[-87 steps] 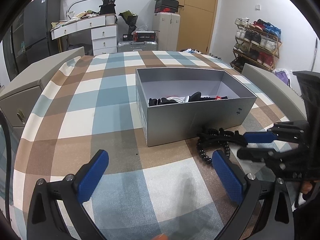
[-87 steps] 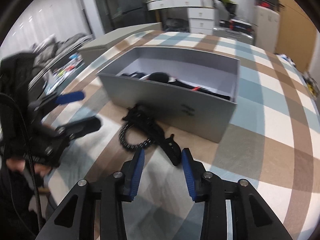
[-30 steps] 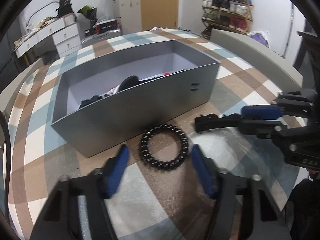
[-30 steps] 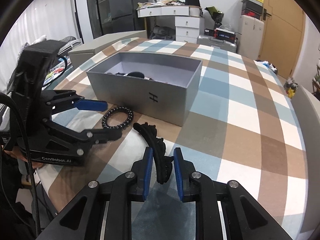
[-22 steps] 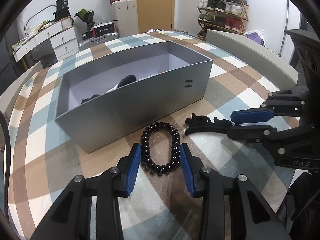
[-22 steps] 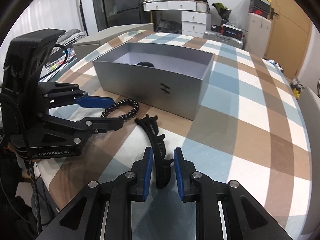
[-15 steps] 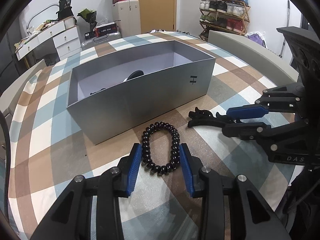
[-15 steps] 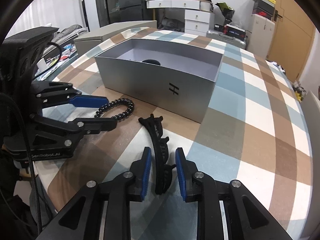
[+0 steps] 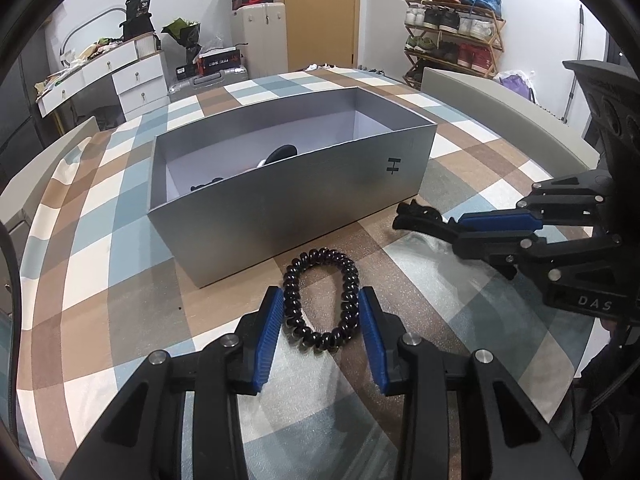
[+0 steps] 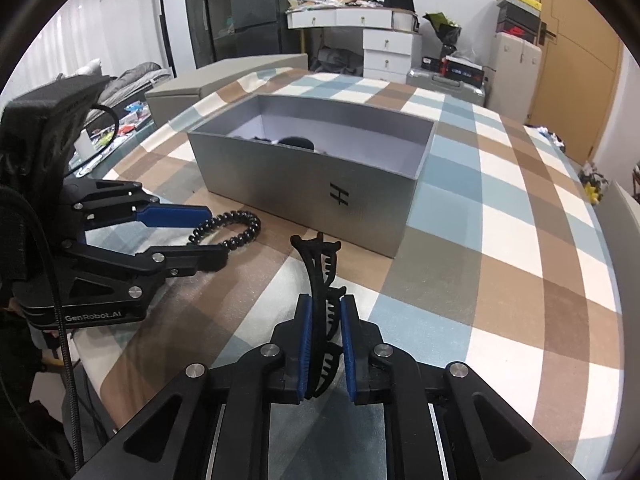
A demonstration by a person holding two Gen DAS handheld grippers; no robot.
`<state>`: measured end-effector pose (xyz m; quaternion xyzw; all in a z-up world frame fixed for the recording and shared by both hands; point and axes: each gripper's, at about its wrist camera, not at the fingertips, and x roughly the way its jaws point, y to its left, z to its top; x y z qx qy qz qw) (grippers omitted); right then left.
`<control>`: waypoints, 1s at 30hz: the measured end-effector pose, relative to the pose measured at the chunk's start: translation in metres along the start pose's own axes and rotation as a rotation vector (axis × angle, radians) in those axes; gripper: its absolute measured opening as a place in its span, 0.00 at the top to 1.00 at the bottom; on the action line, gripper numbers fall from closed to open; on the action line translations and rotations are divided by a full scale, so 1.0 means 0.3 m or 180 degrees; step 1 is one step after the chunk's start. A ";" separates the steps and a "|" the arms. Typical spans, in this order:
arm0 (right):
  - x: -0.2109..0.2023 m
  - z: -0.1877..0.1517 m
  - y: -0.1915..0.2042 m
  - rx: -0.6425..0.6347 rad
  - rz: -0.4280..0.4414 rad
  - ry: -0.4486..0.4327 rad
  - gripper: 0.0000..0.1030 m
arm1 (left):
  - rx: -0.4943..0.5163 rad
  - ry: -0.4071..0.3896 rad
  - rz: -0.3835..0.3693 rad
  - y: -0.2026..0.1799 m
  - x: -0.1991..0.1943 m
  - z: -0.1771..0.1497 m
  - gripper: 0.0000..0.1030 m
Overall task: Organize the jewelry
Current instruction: 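Grasp the black bead bracelet with the left tool while the right tool holds the clip, then carry the bracelet and claw clip over the grey box with both tools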
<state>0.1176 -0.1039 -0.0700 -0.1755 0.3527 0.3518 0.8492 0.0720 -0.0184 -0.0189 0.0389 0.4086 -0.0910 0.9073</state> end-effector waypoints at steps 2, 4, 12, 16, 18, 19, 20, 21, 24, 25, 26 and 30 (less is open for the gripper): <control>-0.010 0.000 0.005 -0.0012 0.0008 -0.0032 0.88 | 0.0008 -0.0011 -0.0012 -0.002 -0.010 -0.007 0.68; -0.019 0.003 0.008 -0.0016 0.0022 -0.0068 0.88 | 0.0006 -0.0033 -0.0015 -0.003 -0.021 -0.011 0.69; -0.041 0.010 0.021 -0.0057 0.0057 -0.0158 0.88 | 0.0043 -0.0071 -0.0014 -0.012 -0.038 -0.018 0.69; -0.048 0.014 0.013 -0.0030 0.0049 -0.0194 0.87 | 0.0041 -0.0104 -0.0014 -0.014 -0.046 -0.014 0.69; -0.055 0.014 0.011 -0.0017 0.0054 -0.0218 0.87 | 0.0040 -0.0128 -0.0012 -0.017 -0.053 -0.012 0.69; -0.060 0.015 0.010 -0.0011 0.0056 -0.0235 0.87 | 0.0042 -0.0137 -0.0015 -0.018 -0.056 -0.012 0.69; -0.064 0.016 0.009 -0.0008 0.0058 -0.0251 0.87 | 0.0040 -0.0150 -0.0018 -0.019 -0.059 -0.011 0.69; -0.068 0.018 0.009 -0.0011 0.0068 -0.0261 0.87 | 0.0037 -0.0162 -0.0023 -0.020 -0.062 -0.009 0.69; -0.076 0.021 0.010 -0.0009 0.0071 -0.0297 0.87 | 0.0037 -0.0196 -0.0030 -0.024 -0.071 -0.007 0.70; -0.078 0.022 0.010 -0.0008 0.0074 -0.0307 0.87 | 0.0034 -0.0210 -0.0032 -0.023 -0.076 -0.006 0.70; -0.082 0.024 0.011 -0.0006 0.0076 -0.0326 0.87 | 0.0029 -0.0228 -0.0035 -0.023 -0.082 -0.004 0.70; -0.107 0.036 0.011 0.0021 0.0094 -0.0427 0.87 | -0.0002 -0.0330 -0.0051 -0.020 -0.109 0.010 0.70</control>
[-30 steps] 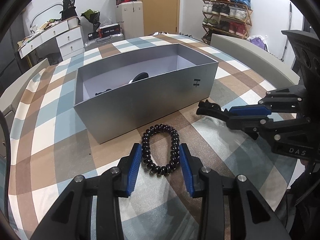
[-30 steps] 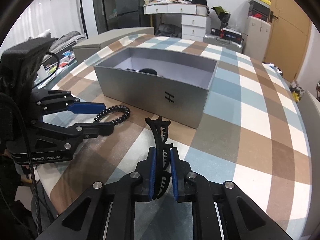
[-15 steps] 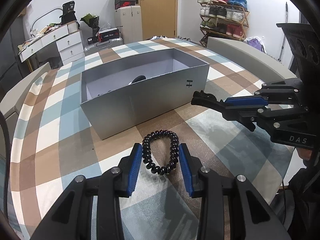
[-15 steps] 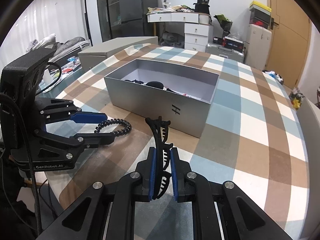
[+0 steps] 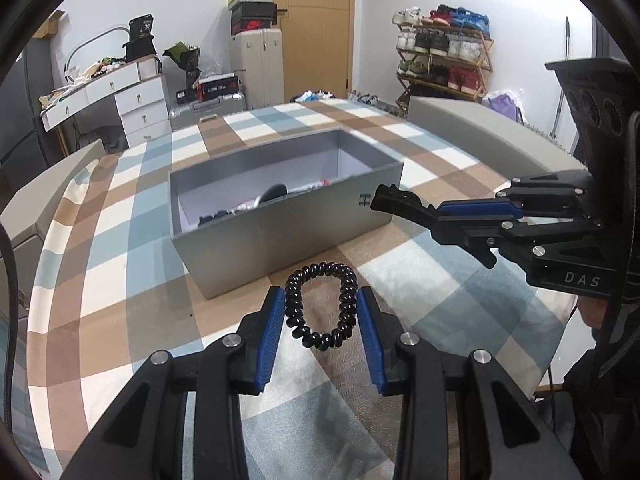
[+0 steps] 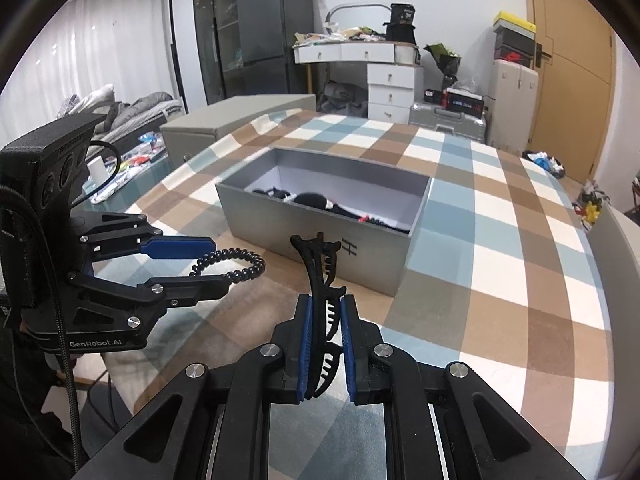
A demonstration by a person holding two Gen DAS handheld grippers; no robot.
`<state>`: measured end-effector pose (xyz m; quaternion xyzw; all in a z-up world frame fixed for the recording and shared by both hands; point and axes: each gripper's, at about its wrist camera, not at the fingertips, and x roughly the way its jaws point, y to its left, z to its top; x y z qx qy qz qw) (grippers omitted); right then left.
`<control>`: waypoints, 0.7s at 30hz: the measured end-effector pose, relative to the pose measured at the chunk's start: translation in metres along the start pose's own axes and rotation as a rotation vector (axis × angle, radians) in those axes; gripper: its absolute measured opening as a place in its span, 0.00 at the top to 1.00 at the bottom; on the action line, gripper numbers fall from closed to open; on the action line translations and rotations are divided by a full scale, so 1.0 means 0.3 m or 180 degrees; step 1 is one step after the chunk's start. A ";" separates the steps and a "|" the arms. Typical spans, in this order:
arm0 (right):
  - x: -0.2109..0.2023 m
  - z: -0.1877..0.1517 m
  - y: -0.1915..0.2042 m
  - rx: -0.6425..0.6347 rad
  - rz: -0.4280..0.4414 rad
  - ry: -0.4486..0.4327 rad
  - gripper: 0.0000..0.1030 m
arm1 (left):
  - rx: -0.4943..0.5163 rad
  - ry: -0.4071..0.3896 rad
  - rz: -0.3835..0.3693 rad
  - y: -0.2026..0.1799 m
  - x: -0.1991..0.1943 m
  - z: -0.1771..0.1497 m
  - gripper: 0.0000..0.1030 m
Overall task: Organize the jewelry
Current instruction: 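Carry the bracelet and claw clip over the grey box with both tools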
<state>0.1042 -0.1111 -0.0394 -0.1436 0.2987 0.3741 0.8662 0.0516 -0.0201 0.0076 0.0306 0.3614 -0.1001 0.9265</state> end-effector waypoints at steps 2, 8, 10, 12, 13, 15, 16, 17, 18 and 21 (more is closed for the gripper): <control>-0.012 0.009 -0.003 0.0020 0.0009 -0.0056 0.87 | -0.0020 -0.0057 -0.0006 0.003 -0.011 0.010 0.70; -0.033 0.035 -0.013 0.0085 0.0024 -0.0175 0.87 | -0.0138 -0.0225 0.0019 0.026 -0.038 0.040 0.70; -0.039 0.043 -0.018 0.0108 0.0025 -0.0207 0.87 | -0.0176 -0.0281 0.0006 0.035 -0.048 0.050 0.70; -0.044 0.055 -0.025 0.0133 0.0013 -0.0239 0.87 | -0.0208 -0.0361 0.0027 0.043 -0.060 0.064 0.70; -0.048 0.061 -0.028 0.0150 0.0000 -0.0260 0.87 | -0.0229 -0.0393 0.0030 0.049 -0.065 0.068 0.70; -0.054 0.075 -0.037 0.0188 -0.0001 -0.0295 0.87 | -0.0276 -0.0441 0.0042 0.064 -0.070 0.084 0.70; -0.056 0.083 -0.042 0.0208 0.0003 -0.0315 0.87 | -0.0282 -0.0457 0.0048 0.068 -0.070 0.089 0.70; -0.059 0.093 -0.047 0.0233 0.0008 -0.0339 0.87 | -0.0297 -0.0490 0.0071 0.074 -0.072 0.097 0.70; -0.061 0.103 -0.051 0.0250 0.0009 -0.0359 0.87 | -0.0310 -0.0512 0.0084 0.078 -0.076 0.101 0.70; -0.066 0.137 -0.068 0.0329 -0.0020 -0.0444 0.87 | -0.0327 -0.0562 0.0113 0.093 -0.075 0.121 0.70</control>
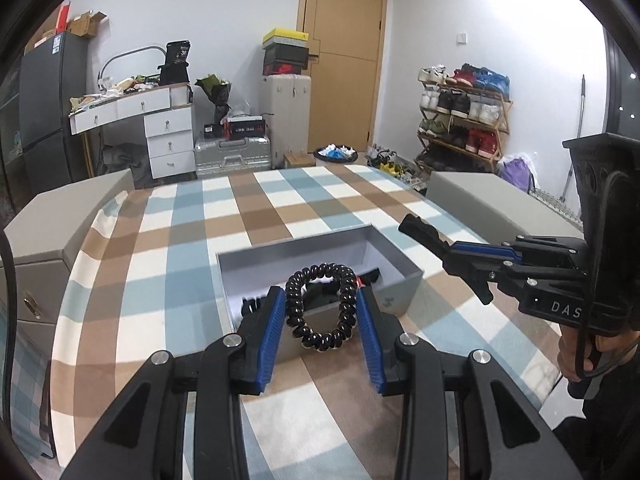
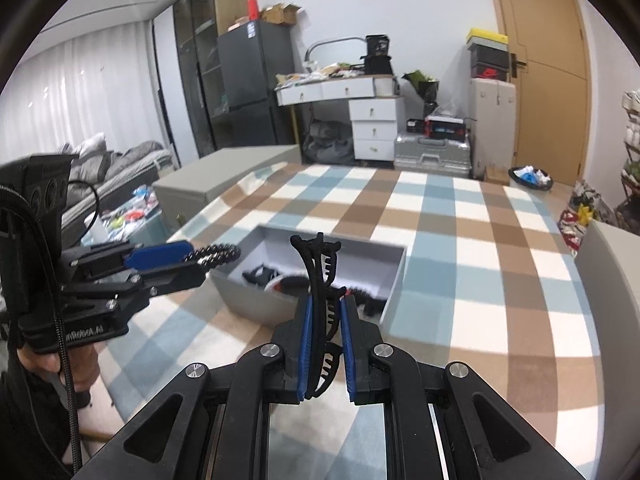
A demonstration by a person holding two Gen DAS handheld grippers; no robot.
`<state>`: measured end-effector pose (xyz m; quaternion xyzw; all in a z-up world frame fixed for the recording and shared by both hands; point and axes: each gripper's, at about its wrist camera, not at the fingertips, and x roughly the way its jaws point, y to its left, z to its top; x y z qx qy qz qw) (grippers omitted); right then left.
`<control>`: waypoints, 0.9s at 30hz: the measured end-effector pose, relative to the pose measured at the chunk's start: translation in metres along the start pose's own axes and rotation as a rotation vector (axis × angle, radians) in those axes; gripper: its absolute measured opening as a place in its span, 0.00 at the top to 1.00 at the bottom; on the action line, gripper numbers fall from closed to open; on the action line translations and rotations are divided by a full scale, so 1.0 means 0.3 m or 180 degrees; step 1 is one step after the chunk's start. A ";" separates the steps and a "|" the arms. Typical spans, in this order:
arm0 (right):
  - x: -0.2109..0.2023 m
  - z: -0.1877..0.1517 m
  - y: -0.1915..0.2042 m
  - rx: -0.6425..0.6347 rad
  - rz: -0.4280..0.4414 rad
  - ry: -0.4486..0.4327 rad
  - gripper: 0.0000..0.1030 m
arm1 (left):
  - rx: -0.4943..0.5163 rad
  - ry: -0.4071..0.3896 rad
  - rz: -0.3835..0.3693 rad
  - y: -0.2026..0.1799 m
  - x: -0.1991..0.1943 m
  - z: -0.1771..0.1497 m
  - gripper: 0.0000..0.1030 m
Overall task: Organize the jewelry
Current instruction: 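Carry the bracelet and claw clip over the grey box with both tools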
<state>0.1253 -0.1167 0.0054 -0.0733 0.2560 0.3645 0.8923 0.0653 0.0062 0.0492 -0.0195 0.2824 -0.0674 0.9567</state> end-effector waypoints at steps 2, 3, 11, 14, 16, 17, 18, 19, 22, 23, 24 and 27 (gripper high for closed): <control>0.009 0.023 -0.012 0.0072 0.0002 -0.0036 0.87 | 0.0013 -0.0054 0.0071 0.006 0.009 0.019 0.70; 0.015 0.035 -0.018 0.0108 0.0011 -0.0046 0.87 | 0.0007 -0.0068 0.0100 0.011 0.015 0.029 0.70; 0.065 0.103 -0.050 0.0258 0.0071 -0.0130 0.87 | -0.0106 -0.0212 0.0191 0.056 0.046 0.087 0.70; 0.091 0.109 -0.059 0.0309 0.0113 -0.0154 0.87 | -0.0129 -0.0195 0.0242 0.074 0.072 0.081 0.70; 0.113 0.104 -0.070 0.0369 0.0142 -0.0147 0.87 | -0.0150 -0.0179 0.0286 0.084 0.084 0.071 0.70; 0.125 0.099 -0.075 0.0403 0.0155 -0.0143 0.87 | -0.0167 -0.0149 0.0320 0.091 0.097 0.065 0.70; 0.131 0.091 -0.080 0.0446 0.0175 -0.0169 0.87 | -0.0185 -0.0124 0.0337 0.097 0.110 0.059 0.70; 0.138 0.086 -0.085 0.0480 0.0199 -0.0172 0.87 | -0.0189 -0.0110 0.0343 0.095 0.114 0.056 0.70; 0.163 0.070 -0.097 0.0566 0.0175 -0.0161 0.87 | -0.0185 -0.0076 0.0387 0.093 0.136 0.045 0.70; 0.171 0.066 -0.099 0.0583 0.0157 -0.0146 0.87 | -0.0182 -0.0061 0.0380 0.093 0.143 0.039 0.70; 0.175 0.062 -0.101 0.0598 0.0130 -0.0149 0.87 | -0.0184 -0.0057 0.0383 0.093 0.147 0.035 0.70; 0.182 0.057 -0.104 0.0597 0.0115 -0.0124 0.87 | -0.0179 -0.0044 0.0385 0.090 0.154 0.025 0.70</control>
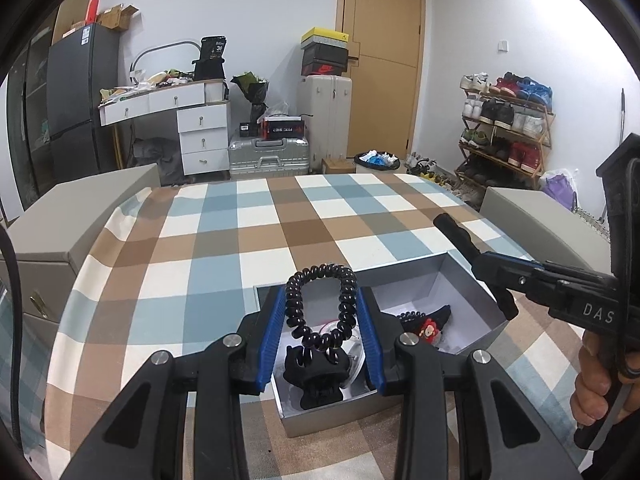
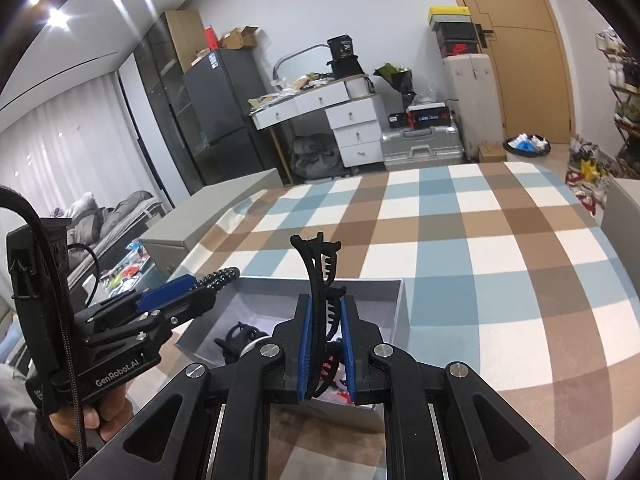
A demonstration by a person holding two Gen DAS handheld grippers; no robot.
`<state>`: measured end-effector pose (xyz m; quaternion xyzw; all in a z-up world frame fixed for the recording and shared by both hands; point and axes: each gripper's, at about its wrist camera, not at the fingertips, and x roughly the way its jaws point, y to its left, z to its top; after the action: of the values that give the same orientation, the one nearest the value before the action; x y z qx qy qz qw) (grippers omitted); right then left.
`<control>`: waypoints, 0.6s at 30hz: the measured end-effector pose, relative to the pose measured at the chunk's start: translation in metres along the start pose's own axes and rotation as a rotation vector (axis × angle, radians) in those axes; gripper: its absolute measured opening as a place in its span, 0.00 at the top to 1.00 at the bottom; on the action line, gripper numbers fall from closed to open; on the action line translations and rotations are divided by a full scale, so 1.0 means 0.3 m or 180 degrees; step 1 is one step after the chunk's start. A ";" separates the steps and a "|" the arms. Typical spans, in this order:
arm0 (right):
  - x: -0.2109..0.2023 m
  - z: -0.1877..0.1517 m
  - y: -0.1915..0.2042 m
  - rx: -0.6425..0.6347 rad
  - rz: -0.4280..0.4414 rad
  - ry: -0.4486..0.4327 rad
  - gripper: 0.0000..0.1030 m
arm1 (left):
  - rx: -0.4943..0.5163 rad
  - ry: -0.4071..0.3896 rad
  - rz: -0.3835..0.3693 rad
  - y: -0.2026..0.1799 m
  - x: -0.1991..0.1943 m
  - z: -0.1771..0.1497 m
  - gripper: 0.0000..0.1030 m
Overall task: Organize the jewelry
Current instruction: 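Carry the bracelet and claw clip over the grey box with both tools, then open both tools to drop the bracelet and claw clip into the box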
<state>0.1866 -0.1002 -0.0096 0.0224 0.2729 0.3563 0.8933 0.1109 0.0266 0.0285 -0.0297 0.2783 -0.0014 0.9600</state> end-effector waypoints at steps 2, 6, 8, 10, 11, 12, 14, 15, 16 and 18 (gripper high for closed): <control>0.005 -0.001 0.003 -0.0044 -0.0037 0.0012 0.87 | 0.0025 0.0000 0.0019 -0.006 0.002 -0.006 0.70; 0.013 -0.006 0.006 -0.0089 -0.0086 0.0034 0.87 | 0.0108 0.0042 0.0049 -0.027 0.017 -0.018 0.70; 0.021 -0.010 0.003 -0.0097 -0.0112 0.0051 0.87 | 0.0141 0.0047 0.0065 -0.034 0.021 -0.022 0.70; 0.026 -0.014 0.000 -0.0099 -0.0125 0.0069 0.87 | 0.0171 0.0060 0.0068 -0.039 0.025 -0.024 0.70; 0.029 -0.015 -0.002 -0.0093 -0.0124 0.0080 0.87 | 0.0176 0.0061 0.0075 -0.040 0.025 -0.025 0.70; 0.032 -0.017 -0.002 -0.0090 -0.0121 0.0090 0.87 | 0.0174 0.0068 0.0074 -0.040 0.025 -0.026 0.70; 0.037 -0.018 -0.002 -0.0102 -0.0137 0.0098 0.87 | 0.0171 0.0086 0.0073 -0.038 0.029 -0.028 0.70; 0.038 -0.018 -0.002 -0.0103 -0.0139 0.0097 0.87 | 0.0167 0.0090 0.0075 -0.037 0.029 -0.028 0.70; 0.037 -0.019 -0.001 -0.0102 -0.0136 0.0098 0.87 | 0.0166 0.0096 0.0069 -0.036 0.031 -0.028 0.70; 0.039 -0.019 0.002 -0.0120 -0.0149 0.0103 0.87 | 0.0154 0.0111 0.0060 -0.035 0.033 -0.028 0.70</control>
<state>0.1902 -0.0932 -0.0199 -0.0066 0.2810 0.3407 0.8972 0.1150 0.0153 0.0166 -0.0039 0.2952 0.0005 0.9554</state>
